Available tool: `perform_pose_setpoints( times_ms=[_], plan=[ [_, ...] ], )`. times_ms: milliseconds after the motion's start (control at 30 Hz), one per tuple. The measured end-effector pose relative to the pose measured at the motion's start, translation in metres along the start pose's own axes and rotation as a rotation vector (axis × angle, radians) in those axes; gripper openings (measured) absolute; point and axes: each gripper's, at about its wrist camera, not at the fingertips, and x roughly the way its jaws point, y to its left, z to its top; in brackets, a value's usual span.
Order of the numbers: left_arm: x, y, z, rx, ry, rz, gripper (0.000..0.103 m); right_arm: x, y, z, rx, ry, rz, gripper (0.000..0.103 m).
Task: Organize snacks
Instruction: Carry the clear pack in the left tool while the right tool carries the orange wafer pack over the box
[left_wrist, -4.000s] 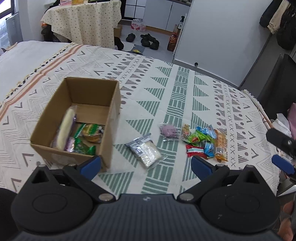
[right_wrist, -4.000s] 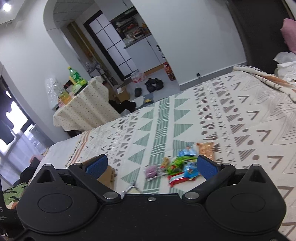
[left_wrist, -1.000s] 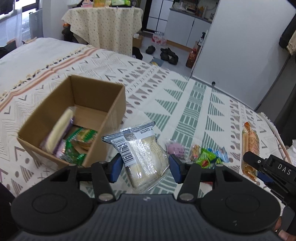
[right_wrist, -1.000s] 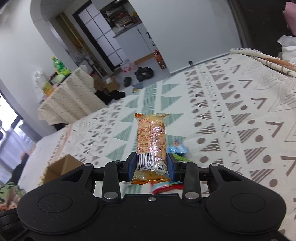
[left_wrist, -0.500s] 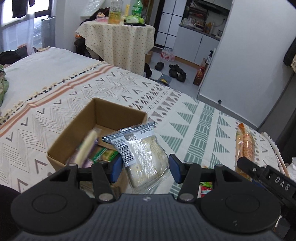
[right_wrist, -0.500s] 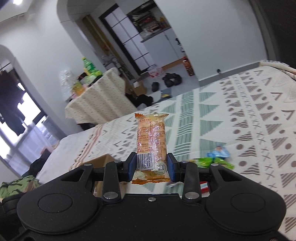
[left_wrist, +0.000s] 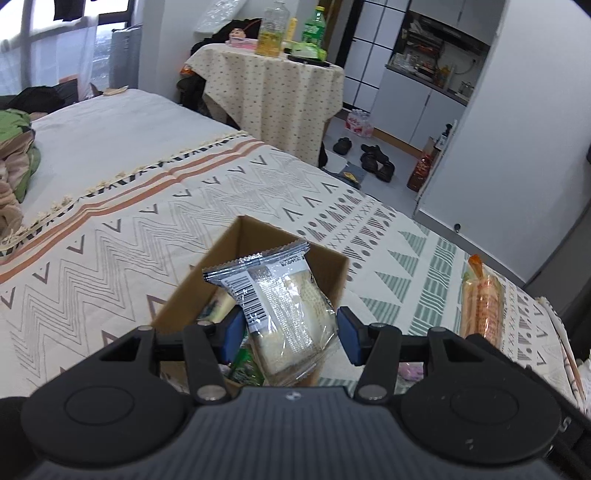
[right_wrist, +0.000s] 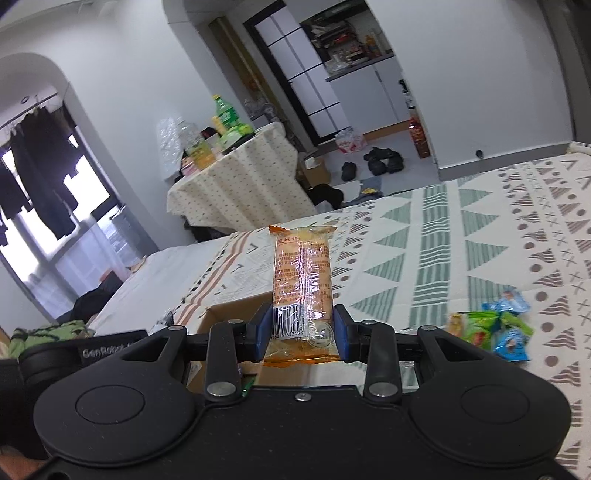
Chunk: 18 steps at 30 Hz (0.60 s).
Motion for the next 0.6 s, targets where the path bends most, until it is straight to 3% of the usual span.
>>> perform_pose_setpoints(
  times_ms=[333, 600],
  plan=[
    [0.022, 0.038, 0.012, -0.068, 0.029, 0.013, 0.053, 0.023, 0.031, -0.015, -0.069, 0.034, 0.025, 0.035],
    [0.051, 0.055, 0.02, -0.08, 0.083, -0.027, 0.053, 0.045, 0.046, -0.023, -0.098, 0.074, 0.011, 0.035]
  ],
)
